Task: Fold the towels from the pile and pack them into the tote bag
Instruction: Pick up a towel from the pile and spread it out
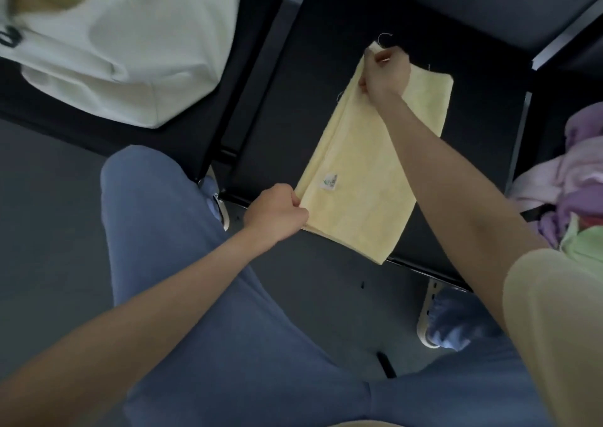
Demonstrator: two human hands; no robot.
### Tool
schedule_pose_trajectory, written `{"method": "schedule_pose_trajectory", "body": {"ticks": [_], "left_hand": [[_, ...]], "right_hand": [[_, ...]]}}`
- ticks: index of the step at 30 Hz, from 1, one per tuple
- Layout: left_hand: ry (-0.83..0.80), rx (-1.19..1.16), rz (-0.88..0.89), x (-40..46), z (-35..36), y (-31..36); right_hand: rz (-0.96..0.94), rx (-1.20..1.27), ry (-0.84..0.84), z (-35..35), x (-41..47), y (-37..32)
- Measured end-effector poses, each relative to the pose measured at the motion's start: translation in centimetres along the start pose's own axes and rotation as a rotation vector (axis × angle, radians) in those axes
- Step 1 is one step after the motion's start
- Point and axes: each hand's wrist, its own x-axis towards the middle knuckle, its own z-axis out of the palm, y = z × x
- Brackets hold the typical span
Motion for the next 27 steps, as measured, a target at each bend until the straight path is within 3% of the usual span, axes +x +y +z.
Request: {"method": "schedule_pose_trajectory", "body": {"ticks": [3,7,10,14,17,20,23,27], "left_hand": [[0.075,0.188,0.045,-0.4,0.0,0.2],[0.289,0.178,0.095,-0.8,0.1,-0.2],[0.408,0.203,0.137,-0.4,0.3,-0.5],[0.391,0.259,0.138,-0.4,1.2,-0.6],[0.406,0.276,0.135,-0.8,1.9,-0.4],[0.377,0.291,0.116,-1.3,2.0,-0.1],[0.297,0.218,0.131,-1.4,1.9,-0.2],[0.11,-0.21,0.0,-3.0,1.0,0.9]], "right_hand": [[-0.06,0.044,-0.065,-2.1,-2.8,0.3],[-0.186,-0.027,-0.055,-6.9,-9.9,4.4],[-0.045,-0.042,0.031,-10.6,-15.7,7.7],[0.218,-0.163,-0.044,-13.0,-21.2,10.9],[0.236,-0.381,-0.185,-12.6,-23.4,12.0],[0.207,-0.435,-0.214,-12.2,-24.2,11.8],[0.249,-0.283,-0.249,-13.0,-24.0,11.3],[0.414,0.127,-0.305,-15.8,-24.4,10.1]]}}
